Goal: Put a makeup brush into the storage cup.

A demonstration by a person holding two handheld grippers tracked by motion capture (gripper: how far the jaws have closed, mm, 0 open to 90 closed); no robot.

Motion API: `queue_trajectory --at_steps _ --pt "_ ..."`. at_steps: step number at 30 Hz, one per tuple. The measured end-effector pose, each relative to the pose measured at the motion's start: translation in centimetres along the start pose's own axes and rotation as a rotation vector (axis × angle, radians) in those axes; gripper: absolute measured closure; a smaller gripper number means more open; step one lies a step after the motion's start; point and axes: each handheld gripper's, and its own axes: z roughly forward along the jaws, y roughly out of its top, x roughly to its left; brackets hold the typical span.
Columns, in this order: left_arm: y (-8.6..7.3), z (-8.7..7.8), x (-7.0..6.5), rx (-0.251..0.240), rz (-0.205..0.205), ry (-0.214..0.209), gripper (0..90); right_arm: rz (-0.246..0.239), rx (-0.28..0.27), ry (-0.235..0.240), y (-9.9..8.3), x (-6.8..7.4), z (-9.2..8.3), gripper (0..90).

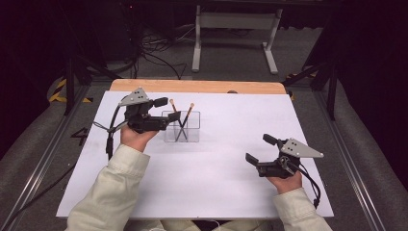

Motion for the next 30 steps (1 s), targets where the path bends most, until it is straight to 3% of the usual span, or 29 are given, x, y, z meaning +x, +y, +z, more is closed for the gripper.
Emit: queue_trajectory --at_steps 7,10,20,30 --pt "-0.9 -1.8 -1.0 -0.011 0.040 -0.011 17.2 -0.021 0.000 0.007 0.7 -0.8 0.5 2.8" --pt "-1.4 -2.6 -1.2 -0.003 0.034 -0.001 15.6 -0.021 -0.017 0.007 1.2 -1.3 0.6 2.9" --pt "-2.5 -4.6 -1.8 -0.004 0.027 0.018 12.6 -0.015 0.017 0.027 1.8 -2.4 1.2 2.9" --pt "-3.7 -6.3 -2.1 -0.022 0.015 0.017 11.6 -0.030 0.047 0.033 1.8 -2.6 1.4 2.8"
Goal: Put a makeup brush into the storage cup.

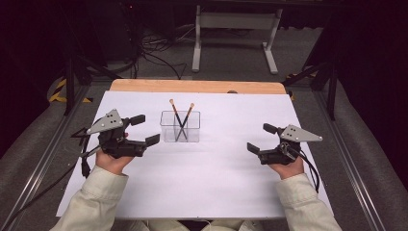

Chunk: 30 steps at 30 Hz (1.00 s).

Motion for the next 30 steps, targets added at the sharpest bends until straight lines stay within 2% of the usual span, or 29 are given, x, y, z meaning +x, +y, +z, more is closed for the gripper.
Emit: queue_trajectory --at_steps 10,17,24,27,30 --pt "-1.1 -0.6 0.0 0.007 0.005 -0.003 10.7 0.000 0.019 0.000 -0.2 -0.2 0.0 2.8" --pt "-2.9 -1.3 0.1 0.032 -0.015 -0.002 10.1 0.006 0.037 -0.003 -0.5 -0.2 0.1 2.2" --pt "-4.4 -1.9 -0.3 0.008 -0.006 0.009 10.2 0.007 0.061 0.003 -0.7 0.0 0.1 2.0" --pt "-5.5 -1.9 -0.5 0.013 -0.004 0.013 9.9 0.007 0.068 0.003 -0.8 0.0 0.1 1.6" --pt "-5.9 -2.0 -0.4 0.019 -0.013 0.009 9.9 0.005 0.067 0.002 -0.9 0.2 0.0 1.4"
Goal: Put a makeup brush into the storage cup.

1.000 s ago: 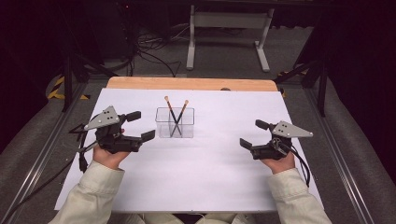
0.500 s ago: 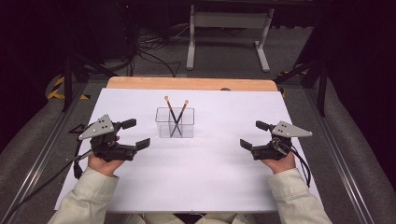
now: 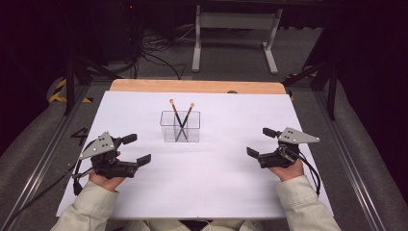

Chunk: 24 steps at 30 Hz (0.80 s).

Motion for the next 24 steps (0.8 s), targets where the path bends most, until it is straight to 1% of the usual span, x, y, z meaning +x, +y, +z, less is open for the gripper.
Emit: queue_trajectory --at_steps 1,2,9,12,13,14,17,20,21,22,24 --pt "-0.2 -0.1 0.1 0.004 0.006 0.004 9.9 -0.003 0.002 -0.004 -0.1 0.1 0.0 1.4" --pt "-0.5 -0.2 0.1 0.000 -0.005 0.005 9.9 -0.006 -0.002 -0.003 -0.2 0.1 -0.1 1.4" --pt "-1.9 -0.5 0.2 -0.003 -0.017 0.003 9.2 -0.011 0.001 -0.005 -0.9 0.4 -0.2 1.4" --pt "-2.5 -0.7 0.1 -0.001 -0.005 0.010 9.2 -0.011 -0.003 -0.004 -1.1 0.4 -0.3 1.4" --pt "-2.7 -0.8 0.2 0.002 -0.007 0.007 9.2 -0.012 -0.004 -0.006 -1.3 0.4 -0.4 1.4" --pt "-2.9 -0.8 0.2 -0.002 -0.003 0.014 9.2 -0.012 -0.005 -0.005 -1.3 0.5 -0.4 1.4" --pt "-3.7 -1.0 0.3 -0.001 -0.013 0.015 9.2 -0.016 -0.009 -0.001 -1.5 0.6 -0.4 1.4" --pt "-4.5 -1.1 0.6 -0.006 -0.032 0.021 9.0 -0.024 -0.022 -0.003 -1.8 0.8 -0.5 1.4" --pt "-4.7 -1.1 0.7 -0.008 -0.044 0.021 9.0 -0.024 -0.021 -0.005 -1.9 0.8 -0.6 1.3" --pt "-5.0 -1.2 0.9 0.002 -0.057 0.021 9.0 -0.021 -0.026 -0.006 -2.0 0.9 -0.6 1.3" --pt "-5.4 -1.1 1.0 0.011 -0.061 0.023 9.0 -0.013 -0.025 -0.009 -2.3 0.9 -0.5 1.2"
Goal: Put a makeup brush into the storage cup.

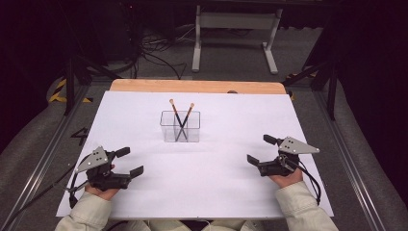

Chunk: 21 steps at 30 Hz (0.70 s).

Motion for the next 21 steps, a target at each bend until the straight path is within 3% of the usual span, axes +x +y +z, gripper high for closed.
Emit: queue_trajectory --at_steps 6,10,15,21 --pt "-0.5 0.4 0.0 0.032 0.034 -0.004 8.3 0.022 0.009 0.002 -0.8 0.2 0.3 0.9" --pt "-0.8 0.9 0.1 0.049 0.020 -0.015 7.2 0.022 0.001 -0.006 -1.0 0.3 0.2 0.9" --pt "-0.9 0.6 0.5 0.024 -0.012 -0.013 6.4 0.025 0.005 -0.012 -1.3 0.2 0.5 0.9" --pt "-0.8 0.5 0.7 0.007 -0.014 0.015 4.8 0.025 0.006 -0.017 -1.3 0.1 0.4 1.0"
